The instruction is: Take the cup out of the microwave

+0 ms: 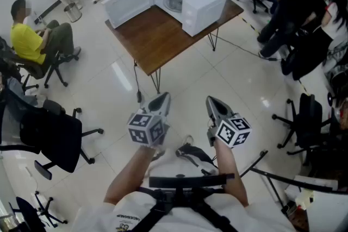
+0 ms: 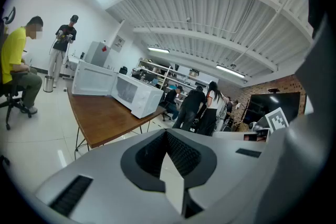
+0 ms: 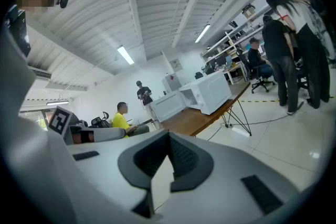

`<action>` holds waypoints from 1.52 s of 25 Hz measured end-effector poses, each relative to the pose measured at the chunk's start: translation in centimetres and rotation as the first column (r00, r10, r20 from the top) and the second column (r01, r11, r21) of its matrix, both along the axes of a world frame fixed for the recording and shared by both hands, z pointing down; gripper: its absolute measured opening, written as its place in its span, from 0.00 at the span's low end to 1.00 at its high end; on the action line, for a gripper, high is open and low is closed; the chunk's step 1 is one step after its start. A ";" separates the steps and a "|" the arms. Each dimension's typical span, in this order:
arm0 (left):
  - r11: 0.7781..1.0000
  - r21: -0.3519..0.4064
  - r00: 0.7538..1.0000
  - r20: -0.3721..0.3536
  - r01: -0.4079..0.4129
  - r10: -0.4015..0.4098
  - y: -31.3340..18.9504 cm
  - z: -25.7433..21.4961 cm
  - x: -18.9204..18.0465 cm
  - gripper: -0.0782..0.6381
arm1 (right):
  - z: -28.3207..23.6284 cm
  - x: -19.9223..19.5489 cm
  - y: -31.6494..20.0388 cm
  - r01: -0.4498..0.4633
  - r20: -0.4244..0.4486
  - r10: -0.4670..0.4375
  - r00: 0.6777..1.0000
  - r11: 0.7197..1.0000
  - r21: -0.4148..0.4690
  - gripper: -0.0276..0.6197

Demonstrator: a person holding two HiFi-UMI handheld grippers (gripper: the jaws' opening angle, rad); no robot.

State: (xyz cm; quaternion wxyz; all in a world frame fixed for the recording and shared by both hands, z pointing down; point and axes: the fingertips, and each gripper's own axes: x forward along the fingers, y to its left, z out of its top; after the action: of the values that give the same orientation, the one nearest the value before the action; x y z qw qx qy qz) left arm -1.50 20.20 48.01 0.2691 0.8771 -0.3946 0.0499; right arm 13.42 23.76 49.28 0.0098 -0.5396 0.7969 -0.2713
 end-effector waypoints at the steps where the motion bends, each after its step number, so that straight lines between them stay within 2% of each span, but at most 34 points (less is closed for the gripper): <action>1: 1.000 0.000 1.000 0.001 0.001 -0.001 -0.1 0.0 0.1 0.11 | 0.0 0.1 0.0 0.002 0.001 -0.002 1.000 1.000 0.000 0.04; 7: 1.000 -0.001 1.000 0.013 0.009 -0.009 -0.6 0.2 0.9 0.11 | 0.1 1.0 -0.2 0.012 0.007 -0.012 1.000 1.000 -0.002 0.04; 19: 0.999 0.010 0.997 0.061 0.049 -0.050 -0.8 0.1 4.8 0.11 | 0.6 5.0 -1.7 0.061 0.057 -0.062 0.996 0.998 0.011 0.04; 25: 0.993 0.025 0.991 0.066 0.117 -0.118 -0.6 -0.1 4.0 0.11 | 1.0 4.1 -2.5 0.134 0.063 -0.135 0.989 0.991 0.015 0.04; 30: 0.988 0.016 0.986 0.063 0.157 -0.157 -1.6 0.7 3.2 0.11 | 0.9 3.8 -4.5 0.154 0.063 -0.155 0.986 0.988 0.018 0.04; 38: 0.987 -0.001 0.985 0.061 0.162 -0.162 -7.1 2.3 1.5 0.11 | 1.7 2.2 -10.2 0.163 0.066 -0.163 0.984 0.987 0.012 0.04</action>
State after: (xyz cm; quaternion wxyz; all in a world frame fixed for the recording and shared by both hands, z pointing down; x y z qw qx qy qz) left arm 0.04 13.11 50.29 0.2629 0.8394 -0.4724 0.0555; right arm 15.58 13.55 50.98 0.0160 -0.4633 0.8385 -0.2862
